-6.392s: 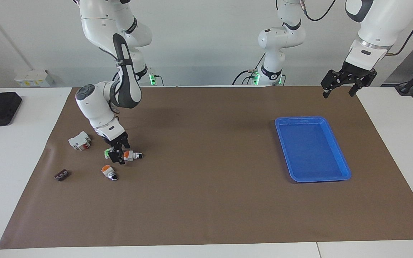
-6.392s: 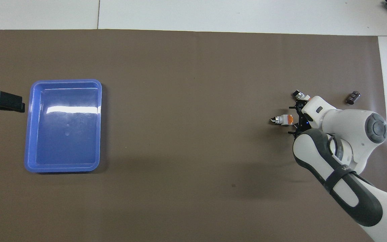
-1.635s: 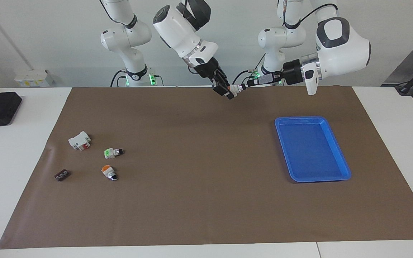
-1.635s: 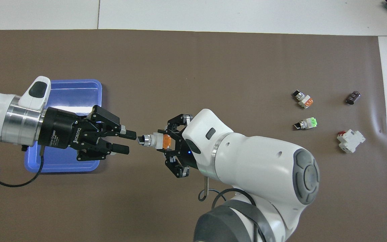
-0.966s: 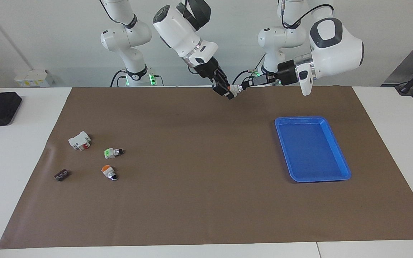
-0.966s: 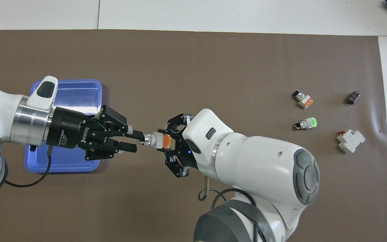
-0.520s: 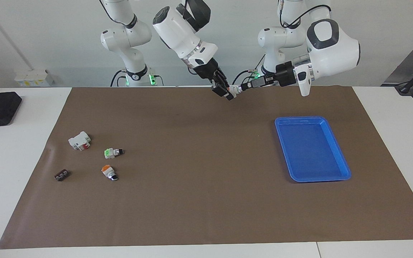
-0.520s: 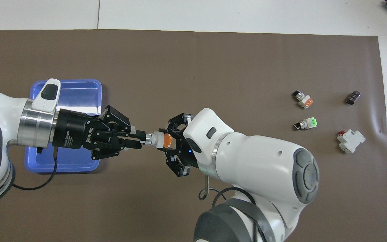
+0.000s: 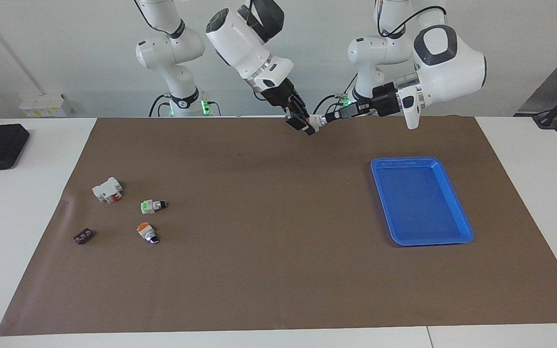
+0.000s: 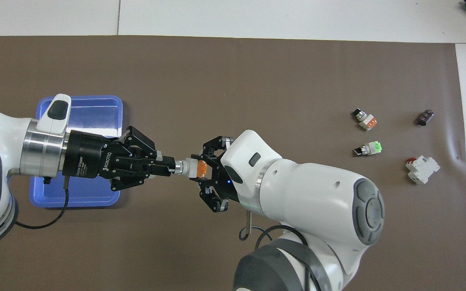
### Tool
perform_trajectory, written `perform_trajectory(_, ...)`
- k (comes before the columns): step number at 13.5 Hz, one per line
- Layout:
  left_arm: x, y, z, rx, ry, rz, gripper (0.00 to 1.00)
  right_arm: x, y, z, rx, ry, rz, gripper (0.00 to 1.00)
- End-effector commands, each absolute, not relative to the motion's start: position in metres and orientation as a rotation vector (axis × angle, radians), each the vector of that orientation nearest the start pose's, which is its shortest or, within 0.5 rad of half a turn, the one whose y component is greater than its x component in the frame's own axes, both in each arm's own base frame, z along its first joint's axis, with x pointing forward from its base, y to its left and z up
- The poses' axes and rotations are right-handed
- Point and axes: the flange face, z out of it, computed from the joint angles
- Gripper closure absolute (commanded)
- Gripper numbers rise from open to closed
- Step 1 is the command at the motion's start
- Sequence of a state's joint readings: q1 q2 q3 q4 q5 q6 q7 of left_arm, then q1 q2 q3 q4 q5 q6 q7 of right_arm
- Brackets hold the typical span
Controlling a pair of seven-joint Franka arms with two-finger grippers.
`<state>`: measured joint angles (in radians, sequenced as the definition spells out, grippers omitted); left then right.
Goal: Turn and place switch with both arms
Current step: 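Close the left gripper on the switch held by the right gripper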
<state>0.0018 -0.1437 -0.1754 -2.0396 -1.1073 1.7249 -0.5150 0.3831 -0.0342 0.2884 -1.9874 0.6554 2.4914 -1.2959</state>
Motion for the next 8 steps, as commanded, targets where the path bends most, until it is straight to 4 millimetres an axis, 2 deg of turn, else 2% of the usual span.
perform_trajectory(1,0.4826,-0.1731,0.537,2.007,0.702,-0.559,0.71,0.4618,0.3663,0.5389,-1.927,-1.827,-0.918,1.0)
perform_trajectory(5,0.4844,-0.1696,0.5377,2.003,0.711,-0.556,0.72,0.4618,0.3663,0.5389,-1.927,-1.827,-0.918,1.0)
perform_trajectory(8,0.4832,-0.1738,0.5377,2.007,0.702,-0.557,0.79,0.4618,0.3663,0.5389,-1.927,-1.827,-0.918,1.0)
